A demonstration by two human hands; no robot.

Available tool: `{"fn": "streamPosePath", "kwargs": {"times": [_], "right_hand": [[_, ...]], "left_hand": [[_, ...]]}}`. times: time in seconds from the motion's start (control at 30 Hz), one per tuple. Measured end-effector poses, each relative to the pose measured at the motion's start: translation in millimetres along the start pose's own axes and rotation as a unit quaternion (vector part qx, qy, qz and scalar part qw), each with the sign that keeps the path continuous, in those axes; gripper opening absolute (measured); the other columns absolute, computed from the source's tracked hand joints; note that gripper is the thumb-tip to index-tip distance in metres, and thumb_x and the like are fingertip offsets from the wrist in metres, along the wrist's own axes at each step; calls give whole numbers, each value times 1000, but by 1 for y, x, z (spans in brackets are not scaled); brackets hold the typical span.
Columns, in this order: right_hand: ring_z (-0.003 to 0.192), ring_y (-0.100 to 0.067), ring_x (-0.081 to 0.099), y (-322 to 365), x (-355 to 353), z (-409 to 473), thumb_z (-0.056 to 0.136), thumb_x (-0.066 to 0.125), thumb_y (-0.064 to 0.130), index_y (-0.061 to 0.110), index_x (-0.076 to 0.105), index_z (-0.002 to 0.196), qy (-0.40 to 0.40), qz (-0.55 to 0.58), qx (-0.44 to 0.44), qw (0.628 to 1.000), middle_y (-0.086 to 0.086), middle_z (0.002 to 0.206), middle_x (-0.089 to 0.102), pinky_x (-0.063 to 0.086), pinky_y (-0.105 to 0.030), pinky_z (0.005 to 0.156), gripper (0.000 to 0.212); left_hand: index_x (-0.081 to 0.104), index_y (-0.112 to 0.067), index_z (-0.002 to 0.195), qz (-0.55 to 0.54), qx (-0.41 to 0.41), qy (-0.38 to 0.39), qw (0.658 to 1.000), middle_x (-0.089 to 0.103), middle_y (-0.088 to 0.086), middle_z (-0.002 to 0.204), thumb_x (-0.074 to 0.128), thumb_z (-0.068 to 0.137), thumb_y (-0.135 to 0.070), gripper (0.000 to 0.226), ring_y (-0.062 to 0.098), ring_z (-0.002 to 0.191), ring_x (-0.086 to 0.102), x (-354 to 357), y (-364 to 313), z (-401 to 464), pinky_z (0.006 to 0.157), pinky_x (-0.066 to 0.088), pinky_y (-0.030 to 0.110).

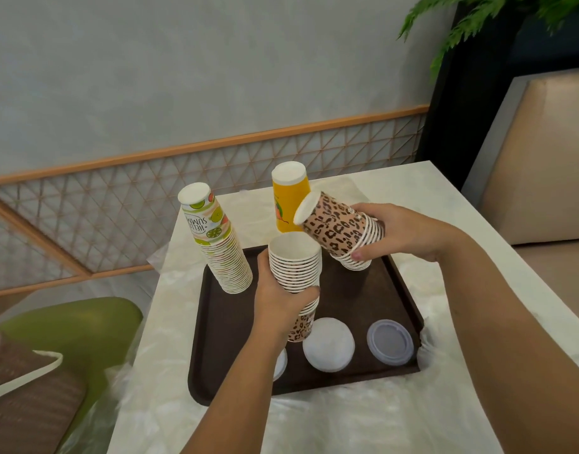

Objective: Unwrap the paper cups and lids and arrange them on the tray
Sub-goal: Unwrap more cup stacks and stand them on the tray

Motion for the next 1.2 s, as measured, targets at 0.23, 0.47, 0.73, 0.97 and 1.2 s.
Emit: {"fn": "streamPosePath", "kwargs": {"times": [0.23, 0.47, 0.73, 0.97, 1.2], "right_hand": [[109, -7, 57, -33, -4, 19, 68, 82, 17, 23, 47, 126, -230, 105, -12, 967, 10, 118, 61, 47, -34, 96, 68], [115, -16, 54, -93, 2, 53, 67, 84, 23, 17, 44, 131, -389, 110, 42, 914, 1, 127, 56, 45, -36, 96, 76], [120, -27, 52, -142, 23, 64, 67, 84, 22, 11, 46, 131, -381, 18, 117, 917, -9, 130, 56, 42, -35, 96, 76], [135, -28, 32, -149, 23, 68, 65, 85, 32, 12, 31, 142, -330, -56, 160, 929, -13, 145, 36, 34, -41, 106, 96], [115, -4, 46, -32, 21, 23, 76, 74, 43, 25, 40, 137, -378, -34, -103, 919, 7, 132, 42, 42, -18, 91, 72]], "left_hand": [[32, -33, 127, -1, 12, 1, 1000, 51, -26, 106, 81, 66, -5, 83, -7, 95, 52, 2, 0, 6, 71, 42, 12], [31, -31, 132, 15, 21, 3, 1000, 50, -25, 111, 82, 65, -7, 87, -5, 101, 51, 2, 4, 13, 75, 44, 15], [30, -37, 127, 14, 8, 7, 1000, 49, -27, 109, 81, 66, -5, 86, -7, 100, 51, 3, 10, 12, 70, 43, 9], [31, -33, 130, 25, 2, 15, 1000, 50, -27, 108, 81, 66, -5, 86, -8, 97, 51, 4, 10, 12, 68, 41, 8], [34, -28, 133, 23, 19, 26, 999, 54, -19, 113, 82, 63, -8, 88, 1, 104, 55, 5, 12, 9, 73, 46, 14]]}}
Point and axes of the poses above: each hand's wrist, its own z-axis towards the middle knuckle, its own x-axis out of the palm, y = z × x, the point moved 5 cm from there along z, towards the middle knuckle
